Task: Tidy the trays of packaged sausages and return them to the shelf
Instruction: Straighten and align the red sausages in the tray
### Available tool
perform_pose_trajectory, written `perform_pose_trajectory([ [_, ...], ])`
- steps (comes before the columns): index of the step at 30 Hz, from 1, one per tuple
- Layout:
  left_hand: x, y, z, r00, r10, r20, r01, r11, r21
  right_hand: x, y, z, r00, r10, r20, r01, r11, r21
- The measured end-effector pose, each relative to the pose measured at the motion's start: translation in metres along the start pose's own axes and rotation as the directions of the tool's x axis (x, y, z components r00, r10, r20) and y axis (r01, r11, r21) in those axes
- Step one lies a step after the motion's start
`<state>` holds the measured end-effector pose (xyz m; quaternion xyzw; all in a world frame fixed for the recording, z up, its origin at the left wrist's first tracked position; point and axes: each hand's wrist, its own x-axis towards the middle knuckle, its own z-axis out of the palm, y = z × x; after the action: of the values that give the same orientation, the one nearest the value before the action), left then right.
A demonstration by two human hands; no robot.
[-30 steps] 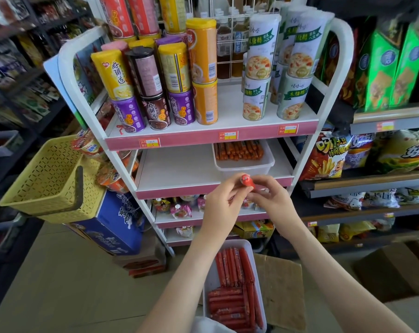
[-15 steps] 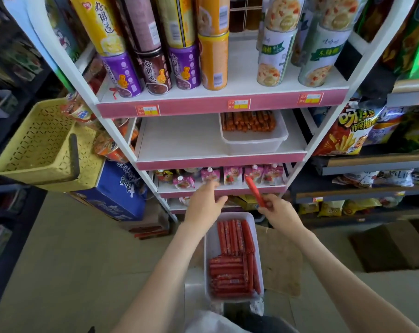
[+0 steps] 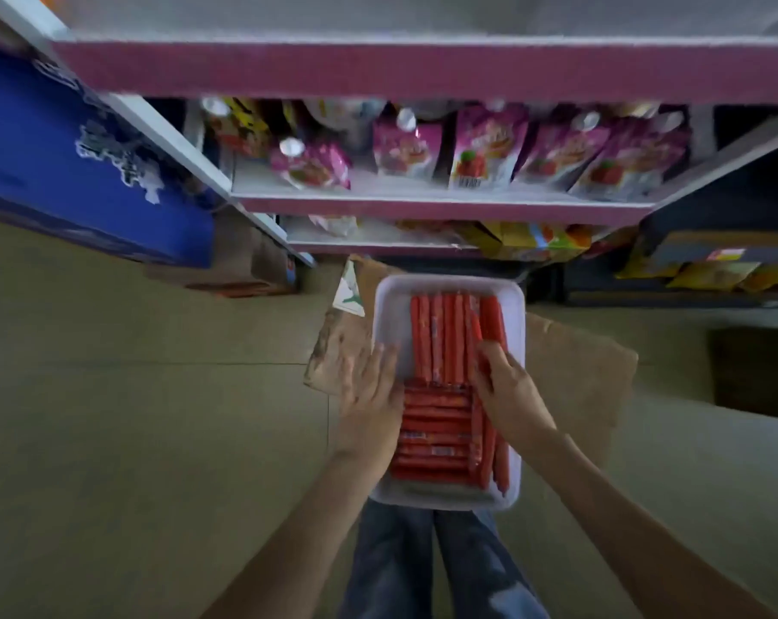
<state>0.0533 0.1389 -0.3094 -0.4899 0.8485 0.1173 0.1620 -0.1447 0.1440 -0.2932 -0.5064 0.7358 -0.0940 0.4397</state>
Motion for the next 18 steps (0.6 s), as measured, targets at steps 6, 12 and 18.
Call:
perform_pose_trajectory([
  [6,0.013,0.013,0.081,0.995,-0.027,-0.100,0.031,0.999,0.041,0.049,0.023,0.048,0.999,0.041,-0.029,-0.044,0.991,-0.126],
  [12,0.014,0.013,0.080,0.969,-0.076,-0.237,0.059,0.995,-0.078,0.059,0.010,0.052,0.984,-0.080,-0.160,0.041,0.972,-0.232],
  [18,0.004,0.006,0.067,0.937,-0.064,-0.343,0.001,0.983,-0.183,0.077,0.000,0.077,0.943,-0.319,0.095,0.332,0.873,-0.356],
])
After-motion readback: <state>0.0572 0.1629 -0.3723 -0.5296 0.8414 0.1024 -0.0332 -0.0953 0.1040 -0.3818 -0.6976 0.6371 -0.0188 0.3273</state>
